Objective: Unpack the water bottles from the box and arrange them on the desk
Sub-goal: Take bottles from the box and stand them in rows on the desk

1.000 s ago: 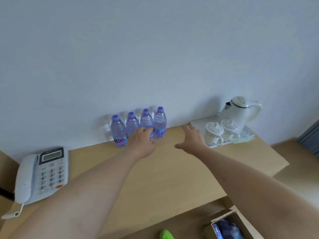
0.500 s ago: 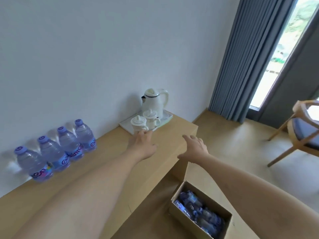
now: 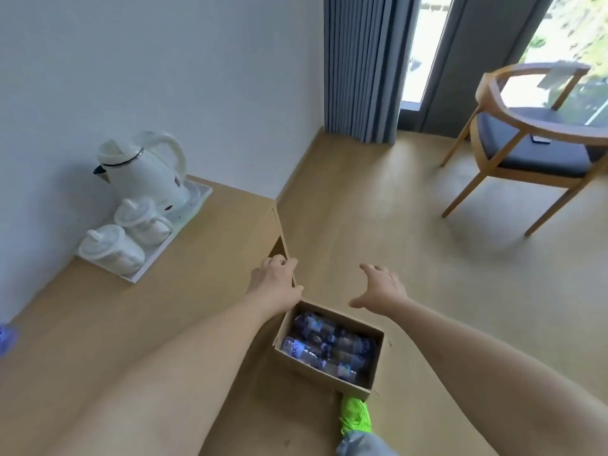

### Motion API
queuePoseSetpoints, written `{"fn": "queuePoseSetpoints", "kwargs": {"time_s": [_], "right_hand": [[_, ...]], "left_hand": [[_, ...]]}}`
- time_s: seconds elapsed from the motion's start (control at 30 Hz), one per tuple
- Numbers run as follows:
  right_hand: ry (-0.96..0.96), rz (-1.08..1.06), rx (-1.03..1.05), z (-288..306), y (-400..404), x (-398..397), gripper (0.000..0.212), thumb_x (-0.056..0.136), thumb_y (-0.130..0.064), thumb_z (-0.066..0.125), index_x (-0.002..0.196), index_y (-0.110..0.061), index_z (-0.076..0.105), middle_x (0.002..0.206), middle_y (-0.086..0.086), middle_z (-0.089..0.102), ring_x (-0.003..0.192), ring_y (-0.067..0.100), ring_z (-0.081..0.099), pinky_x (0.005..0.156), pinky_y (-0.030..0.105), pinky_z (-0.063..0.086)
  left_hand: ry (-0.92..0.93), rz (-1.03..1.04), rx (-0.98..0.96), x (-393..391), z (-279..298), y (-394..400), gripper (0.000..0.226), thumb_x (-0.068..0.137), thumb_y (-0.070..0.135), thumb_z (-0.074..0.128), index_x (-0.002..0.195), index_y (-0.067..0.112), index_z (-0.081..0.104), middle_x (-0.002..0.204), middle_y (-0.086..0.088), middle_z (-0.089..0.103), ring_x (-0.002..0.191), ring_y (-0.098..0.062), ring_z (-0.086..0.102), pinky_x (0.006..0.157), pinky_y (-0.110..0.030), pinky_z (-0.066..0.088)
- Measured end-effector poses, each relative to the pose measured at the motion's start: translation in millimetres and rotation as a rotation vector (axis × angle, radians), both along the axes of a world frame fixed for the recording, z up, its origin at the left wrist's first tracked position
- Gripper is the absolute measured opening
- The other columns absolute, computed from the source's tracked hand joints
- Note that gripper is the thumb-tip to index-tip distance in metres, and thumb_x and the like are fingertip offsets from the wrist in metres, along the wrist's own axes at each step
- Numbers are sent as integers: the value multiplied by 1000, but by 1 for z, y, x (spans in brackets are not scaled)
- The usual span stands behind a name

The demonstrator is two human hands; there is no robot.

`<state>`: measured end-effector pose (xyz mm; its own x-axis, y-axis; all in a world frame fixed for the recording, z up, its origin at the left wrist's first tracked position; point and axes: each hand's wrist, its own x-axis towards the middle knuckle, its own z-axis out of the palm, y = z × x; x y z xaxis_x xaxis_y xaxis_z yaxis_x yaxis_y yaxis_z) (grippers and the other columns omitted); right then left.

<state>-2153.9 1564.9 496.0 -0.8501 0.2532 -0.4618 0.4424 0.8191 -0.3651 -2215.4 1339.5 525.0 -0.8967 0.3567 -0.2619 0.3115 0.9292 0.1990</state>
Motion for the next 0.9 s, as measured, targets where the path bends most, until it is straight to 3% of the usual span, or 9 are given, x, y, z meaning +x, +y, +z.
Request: {"fn": "queuePoseSetpoints", "kwargs": {"time_s": [0.37, 0.6, 0.9], "right_hand": [[-348, -65, -105, -155, 60, 18, 92, 63, -47, 82, 140, -23, 40, 132, 9, 51, 121, 34, 47, 96, 44, 47], [-464, -86, -148, -302, 31, 23, 81, 64, -46, 78, 134, -22, 42, 120, 9, 53, 112, 33, 51, 87, 41, 48], [-386, -29, -62, -531, 3, -3, 80, 73, -41, 78, 138, -18, 36, 129, 10, 47, 119, 33, 46, 92, 47, 42]], "left_hand": [[-328, -8, -81, -11, -147, 73, 44, 83, 37, 54, 125, 23, 51, 126, -3, 50, 120, -29, 42, 94, -41, 43], [-487, -18, -127, -18, -295, 70, 49, 85, 38, 58, 131, 26, 48, 130, -1, 48, 124, -26, 40, 98, -40, 42], [-365, -312, -234, -68, -522, 70, 58, 84, 32, 62, 137, 18, 43, 136, -5, 46, 127, -28, 39, 105, -43, 37]]}}
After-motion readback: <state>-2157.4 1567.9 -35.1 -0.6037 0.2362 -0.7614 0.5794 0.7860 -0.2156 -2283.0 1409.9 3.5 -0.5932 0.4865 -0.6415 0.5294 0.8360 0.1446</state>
